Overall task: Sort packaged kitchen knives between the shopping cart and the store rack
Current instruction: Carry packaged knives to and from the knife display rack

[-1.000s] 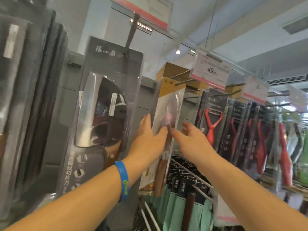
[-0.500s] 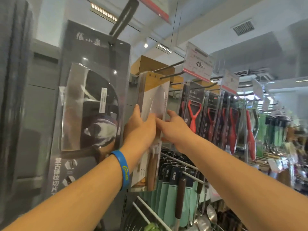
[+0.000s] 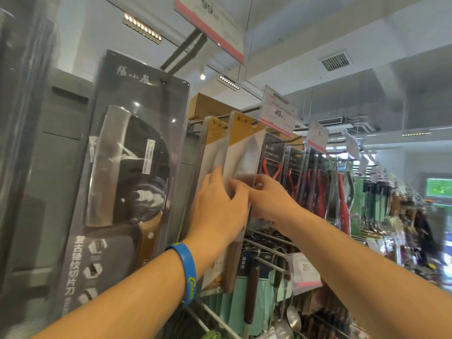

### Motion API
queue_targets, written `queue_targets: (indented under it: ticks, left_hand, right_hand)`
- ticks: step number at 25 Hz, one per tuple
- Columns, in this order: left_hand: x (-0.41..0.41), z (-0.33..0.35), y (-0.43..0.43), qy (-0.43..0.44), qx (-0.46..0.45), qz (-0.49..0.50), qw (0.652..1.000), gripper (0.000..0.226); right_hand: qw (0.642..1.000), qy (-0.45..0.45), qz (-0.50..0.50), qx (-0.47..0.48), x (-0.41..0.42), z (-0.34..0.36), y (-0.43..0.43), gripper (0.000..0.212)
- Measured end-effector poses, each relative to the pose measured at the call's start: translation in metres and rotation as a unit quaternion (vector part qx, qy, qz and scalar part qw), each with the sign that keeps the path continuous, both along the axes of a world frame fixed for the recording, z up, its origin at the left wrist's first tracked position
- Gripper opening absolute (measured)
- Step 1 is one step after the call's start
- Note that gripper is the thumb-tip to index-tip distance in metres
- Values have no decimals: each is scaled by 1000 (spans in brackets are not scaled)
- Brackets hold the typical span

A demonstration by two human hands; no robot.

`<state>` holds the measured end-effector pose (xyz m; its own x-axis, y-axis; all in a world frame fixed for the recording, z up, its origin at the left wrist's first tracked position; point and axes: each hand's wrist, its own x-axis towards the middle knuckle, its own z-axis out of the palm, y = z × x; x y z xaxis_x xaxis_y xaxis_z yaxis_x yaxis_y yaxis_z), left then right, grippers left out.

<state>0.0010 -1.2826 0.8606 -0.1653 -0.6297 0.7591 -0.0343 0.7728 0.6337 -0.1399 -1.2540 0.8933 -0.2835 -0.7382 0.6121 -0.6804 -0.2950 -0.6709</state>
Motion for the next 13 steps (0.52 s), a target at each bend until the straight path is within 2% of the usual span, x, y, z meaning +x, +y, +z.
queue_targets:
  ticks: [2,6,8,13]
  left_hand:
    - [4,4,-7,16,1,-13,1000,60]
    - [11,11,-25,40,34,-67,996,49]
    - [10,9,-27,44,48,-76,995,33]
    - [3,4,-26,45,8,-16,999,45]
  right_hand:
    - [1000,-6,-18,8,0,4,0,48]
    - [1000,-7,-17,19,4,5,-9,37]
    - [999,-23,14,23,7,3,-15,41]
    - [994,-91,48,32,9,-6,-31,70]
